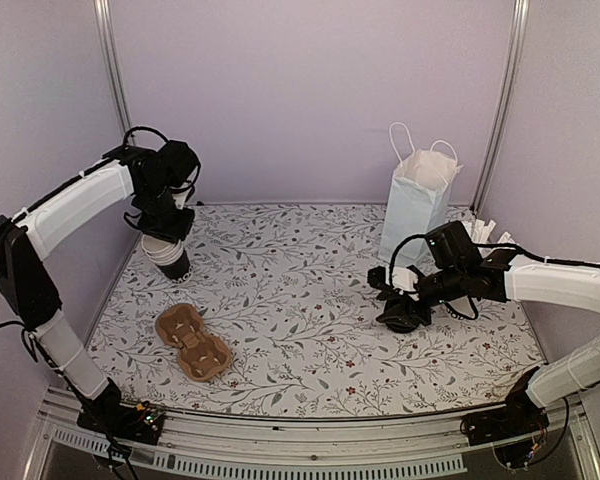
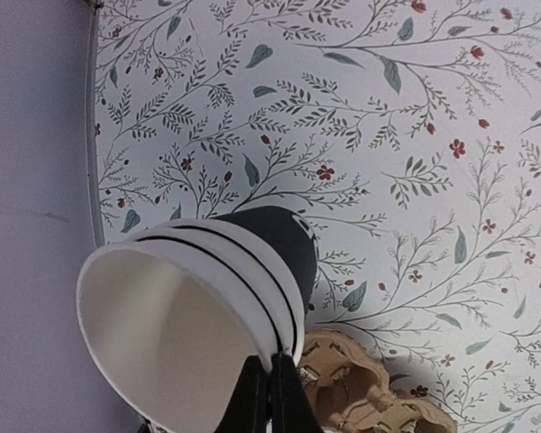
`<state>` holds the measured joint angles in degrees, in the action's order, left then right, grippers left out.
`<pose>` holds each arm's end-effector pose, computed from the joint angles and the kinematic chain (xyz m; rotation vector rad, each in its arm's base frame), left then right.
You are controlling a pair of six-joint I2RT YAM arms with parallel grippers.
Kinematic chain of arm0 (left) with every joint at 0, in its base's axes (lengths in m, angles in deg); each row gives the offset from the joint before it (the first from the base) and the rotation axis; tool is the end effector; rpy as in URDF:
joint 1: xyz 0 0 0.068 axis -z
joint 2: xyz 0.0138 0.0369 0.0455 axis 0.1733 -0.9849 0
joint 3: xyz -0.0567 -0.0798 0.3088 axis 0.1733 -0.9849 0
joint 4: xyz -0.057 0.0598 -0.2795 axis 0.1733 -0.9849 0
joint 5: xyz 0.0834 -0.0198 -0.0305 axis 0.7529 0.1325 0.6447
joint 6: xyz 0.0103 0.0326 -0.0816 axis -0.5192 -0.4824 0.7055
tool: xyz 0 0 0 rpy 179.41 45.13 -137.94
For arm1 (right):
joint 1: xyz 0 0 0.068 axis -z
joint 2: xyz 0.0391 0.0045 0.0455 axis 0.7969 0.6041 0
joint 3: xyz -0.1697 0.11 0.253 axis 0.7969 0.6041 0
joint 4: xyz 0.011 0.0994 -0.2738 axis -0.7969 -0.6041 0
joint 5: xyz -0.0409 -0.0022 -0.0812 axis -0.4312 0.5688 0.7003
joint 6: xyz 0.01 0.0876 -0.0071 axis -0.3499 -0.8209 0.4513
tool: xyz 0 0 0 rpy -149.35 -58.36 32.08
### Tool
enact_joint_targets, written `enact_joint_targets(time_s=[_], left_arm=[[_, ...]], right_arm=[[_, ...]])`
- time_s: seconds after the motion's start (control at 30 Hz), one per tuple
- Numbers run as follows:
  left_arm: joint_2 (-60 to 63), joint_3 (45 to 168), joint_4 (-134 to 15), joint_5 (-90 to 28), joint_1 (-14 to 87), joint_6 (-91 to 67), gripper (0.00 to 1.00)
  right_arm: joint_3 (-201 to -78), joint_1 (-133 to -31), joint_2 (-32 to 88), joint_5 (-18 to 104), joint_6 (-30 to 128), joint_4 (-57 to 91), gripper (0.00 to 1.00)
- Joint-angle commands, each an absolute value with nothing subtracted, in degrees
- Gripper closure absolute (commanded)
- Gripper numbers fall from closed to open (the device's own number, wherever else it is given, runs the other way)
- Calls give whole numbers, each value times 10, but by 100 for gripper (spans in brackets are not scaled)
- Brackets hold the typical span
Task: Pack the takeout coffee
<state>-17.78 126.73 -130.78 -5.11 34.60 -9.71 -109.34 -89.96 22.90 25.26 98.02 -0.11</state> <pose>0.3498 -0.1342 0.3348 0.1792 2.7248 0.2507 0.2258 0.2134 0.2231 -1.6587 1.6786 0.4914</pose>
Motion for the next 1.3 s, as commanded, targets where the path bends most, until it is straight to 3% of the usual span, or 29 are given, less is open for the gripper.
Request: enact_joint_targets(time_s=[0.0, 0.1, 0.2, 0.23, 0.3, 0.4, 0.5, 0.57, 0.6, 0.67, 0.7, 0.77, 0.83, 0.93, 1.0, 1.07, 1.17, 1.27], left_arm=[[-226, 1294, -1363, 78, 368, -38, 100], [-223, 1303, -1334, -45, 394, -71, 100], [-217, 1318, -1359, 98, 390, -32, 100], [-231, 1338, -1381, 88, 376, -35, 100], [-225, 1338, -1332, -54, 357, -68, 100], [-242, 1341, -1359, 48, 382, -41, 100], [-247, 1322, -1349, -12, 376, -55, 100], [-269, 1339, -1399, 111, 388, -2, 100], [-272, 1341, -1409, 98, 386, -12, 100], [-240, 1320, -1327, -62, 372, -57, 100], [-222, 1302, -1300, -58, 372, -50, 100], [-240, 1328, -1358, 57, 381, -21, 100], [-250, 1344, -1362, -15, 366, -45, 100], [-256, 1352, -1383, 80, 379, -16, 100], [-245, 1335, -1344, -64, 358, -51, 100], [-237, 1323, -1333, 34, 367, -30, 100], [-236, 1313, -1317, -93, 349, -67, 100], [-246, 1306, -1341, 39, 357, -37, 100]], right_arm=[[-1087, -904, 229, 260, 979, 8, 50], [-1087, -904, 229, 263, 980, 8, 50], [-1087, -904, 229, 265, 980, 8, 50], [-1087, -904, 229, 264, 980, 8, 50], [-1086, -904, 228, 264, 981, 8, 50], [-1087, -904, 227, 266, 981, 8, 50], [-1086, -904, 227, 267, 981, 8, 50], [-1086, -904, 225, 268, 982, 8, 50], [-1086, -904, 224, 269, 982, 8, 50], [-1085, -904, 223, 269, 981, 9, 50], [-1085, -904, 222, 269, 982, 9, 50], [-1085, -904, 223, 269, 983, 8, 50], [-1085, -904, 222, 270, 982, 9, 50], [-1085, -904, 222, 269, 983, 9, 50], [-1084, -904, 221, 270, 983, 9, 50], [-1084, -904, 219, 272, 983, 9, 50], [-1083, -904, 218, 272, 983, 9, 50], [-1084, -904, 218, 272, 983, 9, 50]])
